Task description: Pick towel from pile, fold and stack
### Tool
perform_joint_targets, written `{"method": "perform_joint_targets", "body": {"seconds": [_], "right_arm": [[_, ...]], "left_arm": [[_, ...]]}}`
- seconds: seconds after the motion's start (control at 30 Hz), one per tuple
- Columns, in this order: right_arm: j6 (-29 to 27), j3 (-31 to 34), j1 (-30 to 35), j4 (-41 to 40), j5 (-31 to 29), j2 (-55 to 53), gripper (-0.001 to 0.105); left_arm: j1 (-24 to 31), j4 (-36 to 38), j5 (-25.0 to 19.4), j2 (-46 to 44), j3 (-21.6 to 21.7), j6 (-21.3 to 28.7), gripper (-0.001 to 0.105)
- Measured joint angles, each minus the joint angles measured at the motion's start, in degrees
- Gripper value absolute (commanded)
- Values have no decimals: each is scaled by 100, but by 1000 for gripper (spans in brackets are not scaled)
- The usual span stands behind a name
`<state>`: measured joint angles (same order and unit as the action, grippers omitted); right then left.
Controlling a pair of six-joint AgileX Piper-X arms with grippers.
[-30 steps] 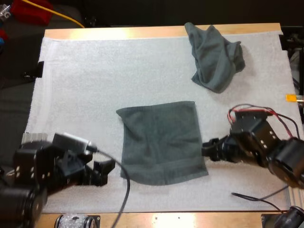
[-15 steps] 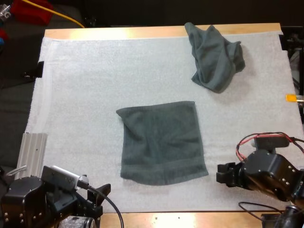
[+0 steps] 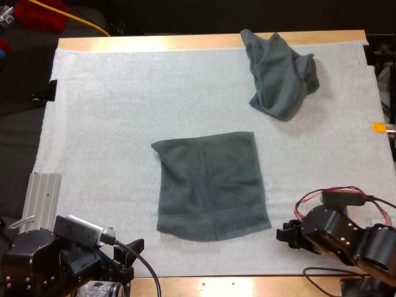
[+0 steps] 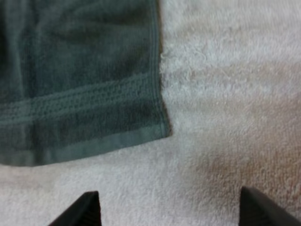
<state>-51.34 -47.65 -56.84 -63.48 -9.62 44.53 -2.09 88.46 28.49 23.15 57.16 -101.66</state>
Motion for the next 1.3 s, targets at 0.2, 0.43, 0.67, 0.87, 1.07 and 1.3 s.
{"method": "perform_joint_targets", "body": {"seconds": [0.2,0.43,0.67,0.87,1.07,1.3], "right_arm": [[377,638,2,747,188,0,59],[897,1499,606,2009,950,0,59],[1367,2153,1404,3510,1720,4,59],[1459,2519,1634,4072,2113,297,59],[1546,2671,1634,4730,2279,768,59],[1767,2671,1634,5364,2323,1537,59]], "left_arm": [[0,0,0,0,0,-79,69],[0,0,0,0,0,-145,69],[0,0,-19,0,-6,-301,69],[0,0,-83,87,-282,-338,69],[0,13,-108,278,-442,-338,69],[0,11,-107,339,-460,-338,69]]}}
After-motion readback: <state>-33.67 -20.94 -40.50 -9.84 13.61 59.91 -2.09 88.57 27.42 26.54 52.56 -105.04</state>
